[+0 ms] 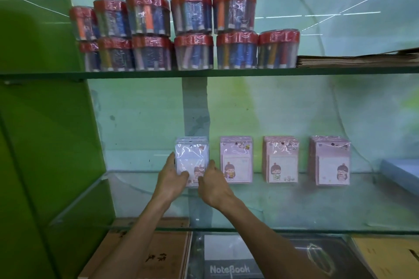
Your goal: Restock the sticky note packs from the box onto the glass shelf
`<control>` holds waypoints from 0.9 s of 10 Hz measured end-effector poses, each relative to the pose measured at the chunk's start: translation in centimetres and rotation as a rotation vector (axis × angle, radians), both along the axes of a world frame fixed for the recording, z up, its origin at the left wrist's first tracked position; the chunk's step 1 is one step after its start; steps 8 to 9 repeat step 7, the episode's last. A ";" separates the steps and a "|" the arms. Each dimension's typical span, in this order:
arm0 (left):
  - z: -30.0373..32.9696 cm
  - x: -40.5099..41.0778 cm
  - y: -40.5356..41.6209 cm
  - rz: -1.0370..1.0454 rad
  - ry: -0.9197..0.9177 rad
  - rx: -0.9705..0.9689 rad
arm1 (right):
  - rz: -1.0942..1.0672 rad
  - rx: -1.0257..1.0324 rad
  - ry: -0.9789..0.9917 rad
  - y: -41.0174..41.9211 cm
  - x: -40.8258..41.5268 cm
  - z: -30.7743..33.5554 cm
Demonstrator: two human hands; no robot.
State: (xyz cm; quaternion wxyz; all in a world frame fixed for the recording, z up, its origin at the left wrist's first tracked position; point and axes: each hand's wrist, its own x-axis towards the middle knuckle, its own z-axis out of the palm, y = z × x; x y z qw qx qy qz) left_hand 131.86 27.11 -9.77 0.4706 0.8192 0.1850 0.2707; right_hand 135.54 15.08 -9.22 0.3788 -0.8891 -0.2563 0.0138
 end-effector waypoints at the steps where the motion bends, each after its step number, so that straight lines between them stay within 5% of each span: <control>1: 0.1 0.3 0.1 -0.015 -0.034 0.030 | -0.033 0.003 0.008 0.6 0.6 0.1; 9: 0.1 -0.2 0.8 -0.015 -0.079 0.049 | -0.084 0.016 -0.076 0.6 -0.4 0.5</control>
